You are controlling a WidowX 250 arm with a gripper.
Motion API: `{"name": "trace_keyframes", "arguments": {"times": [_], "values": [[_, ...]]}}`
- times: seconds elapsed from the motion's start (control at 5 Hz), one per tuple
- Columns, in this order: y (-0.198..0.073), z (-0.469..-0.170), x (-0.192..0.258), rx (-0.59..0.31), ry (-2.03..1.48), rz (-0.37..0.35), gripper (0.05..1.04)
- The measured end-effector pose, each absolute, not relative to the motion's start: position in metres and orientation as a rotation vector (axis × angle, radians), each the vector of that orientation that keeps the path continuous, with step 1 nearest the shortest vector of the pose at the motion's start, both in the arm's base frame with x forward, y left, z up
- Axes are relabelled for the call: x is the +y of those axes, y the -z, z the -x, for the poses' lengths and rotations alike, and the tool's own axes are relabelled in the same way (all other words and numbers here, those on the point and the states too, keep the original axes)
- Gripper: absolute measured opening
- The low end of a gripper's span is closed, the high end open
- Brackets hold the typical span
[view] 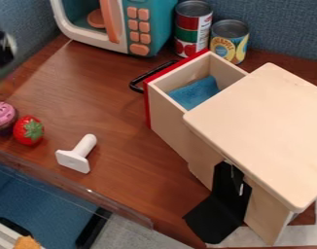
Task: Take the pale-white color object from the left most corner of the table and put it in the drawer
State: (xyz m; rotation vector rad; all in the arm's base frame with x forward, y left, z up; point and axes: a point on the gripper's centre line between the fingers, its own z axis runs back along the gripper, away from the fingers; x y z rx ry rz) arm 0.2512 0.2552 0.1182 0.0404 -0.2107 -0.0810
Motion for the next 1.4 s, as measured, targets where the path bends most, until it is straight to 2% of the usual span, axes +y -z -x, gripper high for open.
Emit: {"name": "trace_keyframes", "arguments": {"times": [0.2,0.4,0.6,1.0,1.4], "values": [[-0.146,-0.264,0.219,-0.241,0.169,0.020,0.868],[-0.157,-0.287,0.171,-0.222,0.289,0.030,0.869],[-0.157,-0.304,0.129,-0.200,0.365,0.066,0.868],[-0.157,-0.326,0.049,-0.178,0.523,0.093,0.869],[-0.143,-0.319,-0.002,-0.145,0.636,0.168,0.868]]}}
